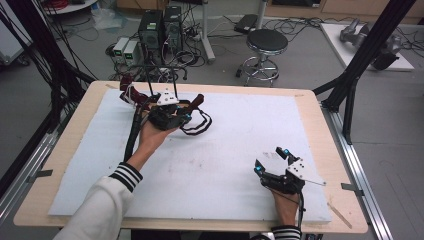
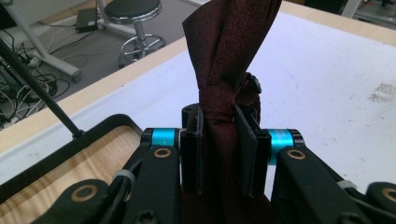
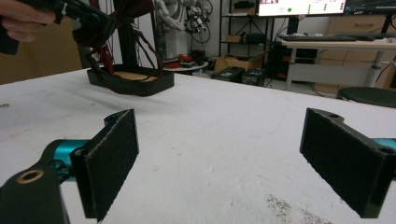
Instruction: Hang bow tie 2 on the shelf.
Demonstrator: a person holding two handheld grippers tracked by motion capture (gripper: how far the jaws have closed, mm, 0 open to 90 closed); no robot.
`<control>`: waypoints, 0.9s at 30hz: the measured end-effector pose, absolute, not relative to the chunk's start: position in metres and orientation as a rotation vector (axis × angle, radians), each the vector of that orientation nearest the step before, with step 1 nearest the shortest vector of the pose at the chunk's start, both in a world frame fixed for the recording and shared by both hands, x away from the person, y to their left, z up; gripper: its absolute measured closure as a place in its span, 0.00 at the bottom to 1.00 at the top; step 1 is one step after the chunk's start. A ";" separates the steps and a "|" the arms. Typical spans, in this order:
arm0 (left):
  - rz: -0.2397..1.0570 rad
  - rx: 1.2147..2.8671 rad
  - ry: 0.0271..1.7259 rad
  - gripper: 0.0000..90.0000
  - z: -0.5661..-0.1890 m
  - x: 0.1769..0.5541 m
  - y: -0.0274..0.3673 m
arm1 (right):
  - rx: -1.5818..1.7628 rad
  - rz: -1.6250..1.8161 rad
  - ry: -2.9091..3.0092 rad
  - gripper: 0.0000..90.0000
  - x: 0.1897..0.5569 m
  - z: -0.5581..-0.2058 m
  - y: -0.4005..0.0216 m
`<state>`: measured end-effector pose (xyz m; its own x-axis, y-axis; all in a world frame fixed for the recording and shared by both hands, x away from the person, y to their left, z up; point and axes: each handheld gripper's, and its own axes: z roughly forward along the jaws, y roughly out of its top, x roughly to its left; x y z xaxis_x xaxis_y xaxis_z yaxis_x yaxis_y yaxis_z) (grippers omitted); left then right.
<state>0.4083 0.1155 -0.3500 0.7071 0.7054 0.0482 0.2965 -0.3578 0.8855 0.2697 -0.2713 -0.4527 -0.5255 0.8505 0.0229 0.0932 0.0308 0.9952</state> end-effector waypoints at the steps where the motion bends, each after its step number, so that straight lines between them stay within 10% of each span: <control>1: 0.532 1.947 0.772 0.81 -0.350 0.408 0.115 | 0.967 1.555 1.689 0.12 0.270 -0.453 -0.271; 27: 0.674 1.738 0.794 0.81 -0.318 0.394 0.164 | 0.960 1.550 1.687 0.12 0.270 -0.453 -0.271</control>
<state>0.3943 0.1637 -0.3178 0.6197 0.7827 0.0587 0.1852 -0.2185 0.9581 0.2698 -0.2707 -0.4527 -0.5241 0.8515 0.0168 0.0889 0.0351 0.9954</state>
